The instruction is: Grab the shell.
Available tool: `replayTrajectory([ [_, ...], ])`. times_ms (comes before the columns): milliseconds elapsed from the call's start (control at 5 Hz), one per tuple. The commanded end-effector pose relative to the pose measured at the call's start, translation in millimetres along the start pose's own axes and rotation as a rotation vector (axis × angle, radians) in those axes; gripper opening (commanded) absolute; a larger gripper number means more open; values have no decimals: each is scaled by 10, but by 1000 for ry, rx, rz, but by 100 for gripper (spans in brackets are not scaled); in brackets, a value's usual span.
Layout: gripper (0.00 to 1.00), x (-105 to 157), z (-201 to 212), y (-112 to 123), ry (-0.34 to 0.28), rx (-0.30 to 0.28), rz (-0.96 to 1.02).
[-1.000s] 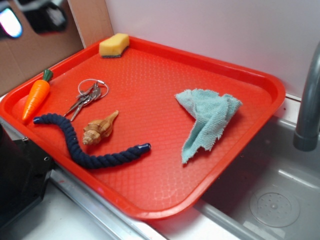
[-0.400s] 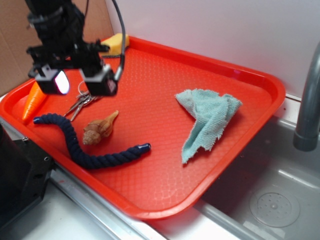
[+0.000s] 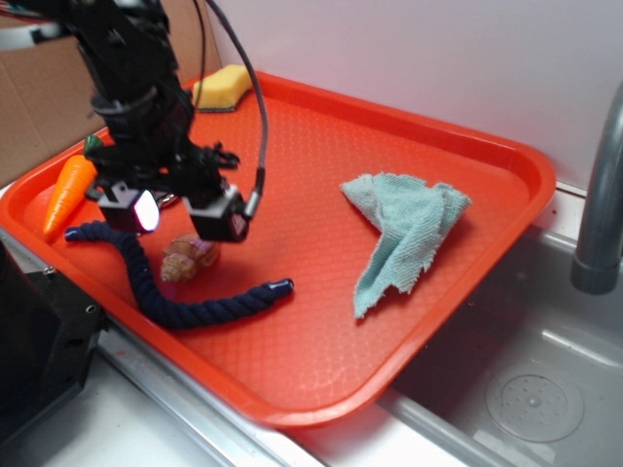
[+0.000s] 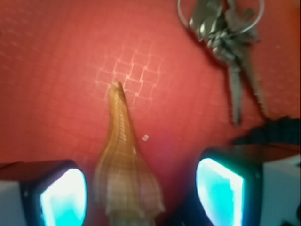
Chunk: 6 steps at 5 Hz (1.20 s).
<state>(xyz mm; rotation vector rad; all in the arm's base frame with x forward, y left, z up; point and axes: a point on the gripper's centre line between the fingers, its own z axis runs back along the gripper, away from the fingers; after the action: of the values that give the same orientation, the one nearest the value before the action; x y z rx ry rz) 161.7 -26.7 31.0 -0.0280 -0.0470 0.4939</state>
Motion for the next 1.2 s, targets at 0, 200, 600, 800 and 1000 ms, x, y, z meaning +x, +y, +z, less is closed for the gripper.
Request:
replayTrajectory([
  [0,0,-55,-115,-44,-21,-29,-23],
  [200,0,-43,-64,-15,-27,-43,-7],
  [600,0,100,93,-15,-33,-35,19],
  [800,0,141,399,-33,-60,-34,-59],
  [1000,0,285,874,-45,-36,-52,-180],
])
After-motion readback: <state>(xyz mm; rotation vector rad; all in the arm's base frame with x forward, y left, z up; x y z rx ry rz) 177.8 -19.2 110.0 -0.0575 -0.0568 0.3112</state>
